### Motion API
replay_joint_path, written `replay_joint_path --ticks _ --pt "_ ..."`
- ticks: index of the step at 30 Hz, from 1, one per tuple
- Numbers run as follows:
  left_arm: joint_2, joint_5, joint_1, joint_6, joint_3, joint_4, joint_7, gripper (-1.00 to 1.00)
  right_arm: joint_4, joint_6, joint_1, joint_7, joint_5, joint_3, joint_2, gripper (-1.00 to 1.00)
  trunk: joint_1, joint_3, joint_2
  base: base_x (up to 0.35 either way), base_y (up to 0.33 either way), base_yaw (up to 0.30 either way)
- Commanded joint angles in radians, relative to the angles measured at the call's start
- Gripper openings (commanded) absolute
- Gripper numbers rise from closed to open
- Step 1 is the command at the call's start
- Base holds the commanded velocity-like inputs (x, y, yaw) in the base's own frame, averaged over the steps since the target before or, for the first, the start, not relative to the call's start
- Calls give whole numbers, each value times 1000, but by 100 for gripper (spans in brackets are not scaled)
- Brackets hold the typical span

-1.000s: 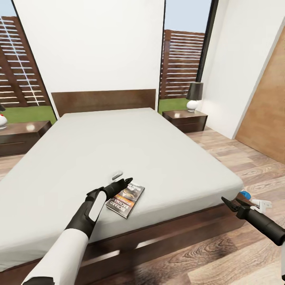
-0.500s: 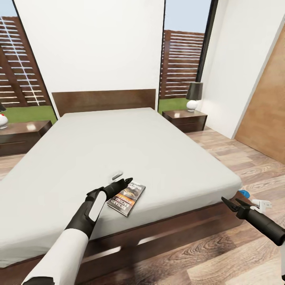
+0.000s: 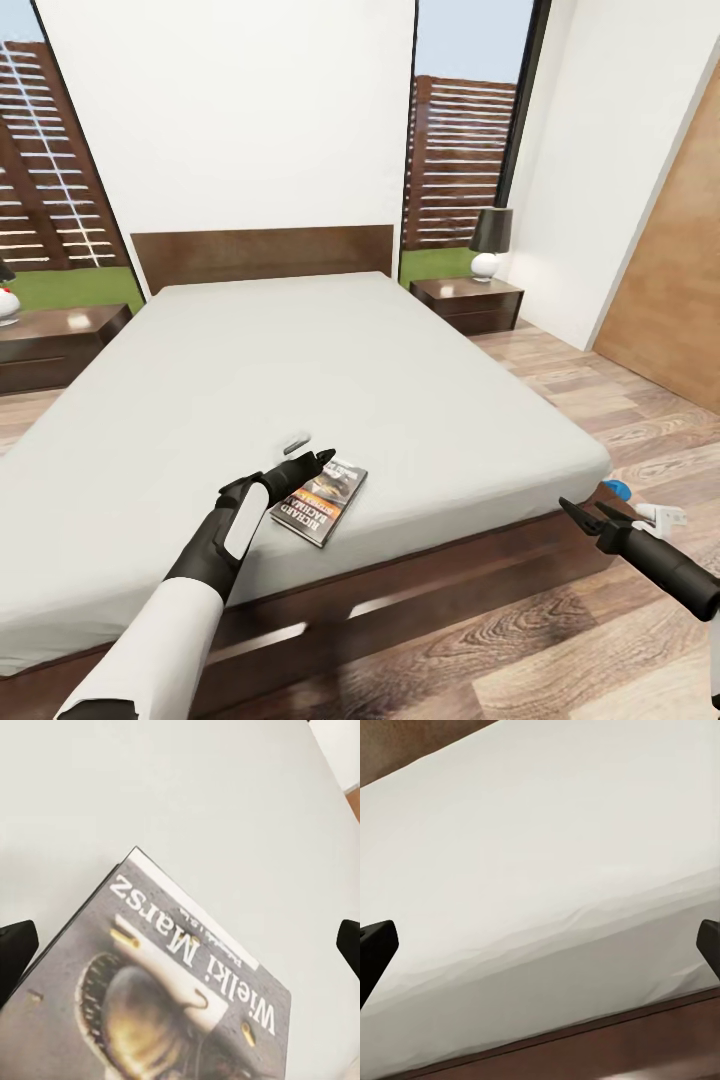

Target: In the bedroom, move the book from the bed onto either nightstand, and place the two sandals side by side next to the bed.

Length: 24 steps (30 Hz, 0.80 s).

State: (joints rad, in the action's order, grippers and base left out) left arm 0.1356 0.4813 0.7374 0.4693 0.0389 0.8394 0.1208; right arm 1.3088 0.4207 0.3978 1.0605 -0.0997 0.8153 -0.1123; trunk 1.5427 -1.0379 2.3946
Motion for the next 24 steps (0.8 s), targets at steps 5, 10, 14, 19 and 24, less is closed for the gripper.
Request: replay_joint_path --ticks 5,10,14,19,24 --pt "1 5 0 7 4 1 2 100 1 7 1 7 -6 2 0 100 0 -1 0 0 0 0" --pt "1 5 0 7 4 1 3 100 1 7 1 7 -6 2 0 100 0 -1 0 -120 0 0" --pt "1 5 0 7 4 1 2 100 1 7 1 7 -6 2 0 100 0 -1 0 -44 0 0" --pt "1 5 0 7 4 0 3 100 1 7 1 7 -6 2 0 100 0 -1 0 -5 0 0" --pt "1 5 0 8 4 1 2 100 1 7 1 7 -6 2 0 100 0 -1 0 0 0 0"
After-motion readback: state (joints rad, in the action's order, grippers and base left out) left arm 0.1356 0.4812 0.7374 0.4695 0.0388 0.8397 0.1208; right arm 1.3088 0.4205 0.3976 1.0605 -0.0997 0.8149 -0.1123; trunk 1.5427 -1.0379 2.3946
